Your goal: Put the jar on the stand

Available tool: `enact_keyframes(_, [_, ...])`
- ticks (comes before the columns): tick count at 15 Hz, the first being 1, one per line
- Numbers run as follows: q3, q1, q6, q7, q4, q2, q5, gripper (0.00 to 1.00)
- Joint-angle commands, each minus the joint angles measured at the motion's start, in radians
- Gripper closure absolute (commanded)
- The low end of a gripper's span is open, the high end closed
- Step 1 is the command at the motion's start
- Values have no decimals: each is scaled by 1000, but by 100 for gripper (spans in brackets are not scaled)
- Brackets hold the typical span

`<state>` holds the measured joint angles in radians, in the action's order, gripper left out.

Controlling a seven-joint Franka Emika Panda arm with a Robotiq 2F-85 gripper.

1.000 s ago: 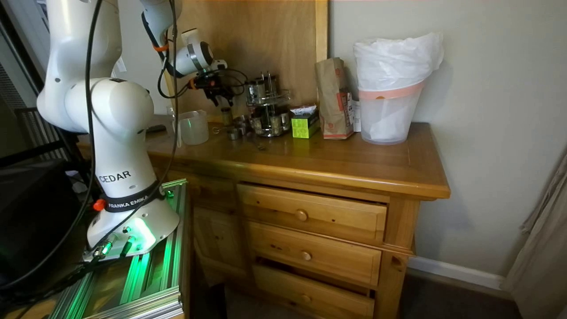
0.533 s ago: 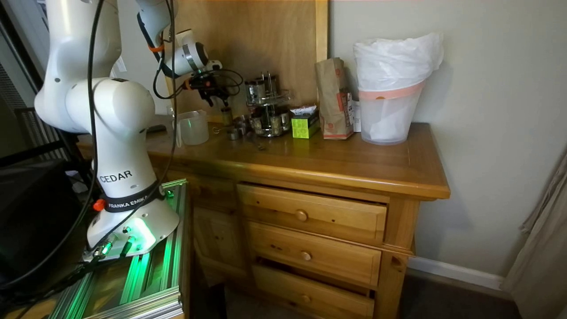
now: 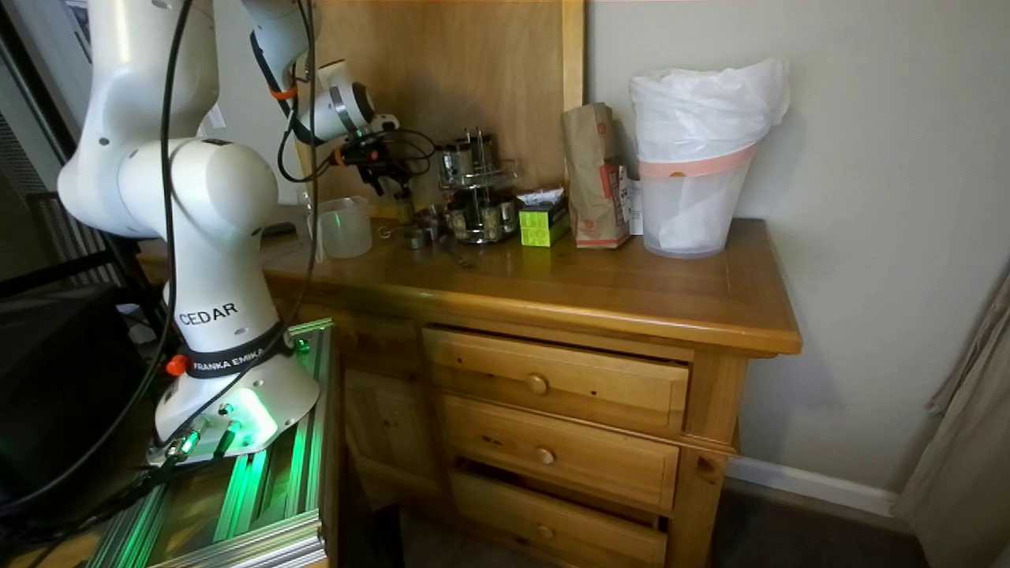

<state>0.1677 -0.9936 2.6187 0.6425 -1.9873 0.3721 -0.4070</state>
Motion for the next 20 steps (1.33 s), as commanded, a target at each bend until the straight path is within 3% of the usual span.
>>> enact_keyframes(1, [-37,-30,-13,16,57,44,-26,0])
enact_keyframes(5, [-53,-42,-12,10,84,67,-14,2])
enact_keyframes(7, [-53,-43,-19,-1,95,78,-1,21])
enact_keyframes(13, [-56,-54,-152,47,124,72,19,65])
enact_keyframes(15, [-53,-58,-177,69,133,67,10,76])
enact_keyframes(20, [-20,-50,-178,27,127,30,35,76])
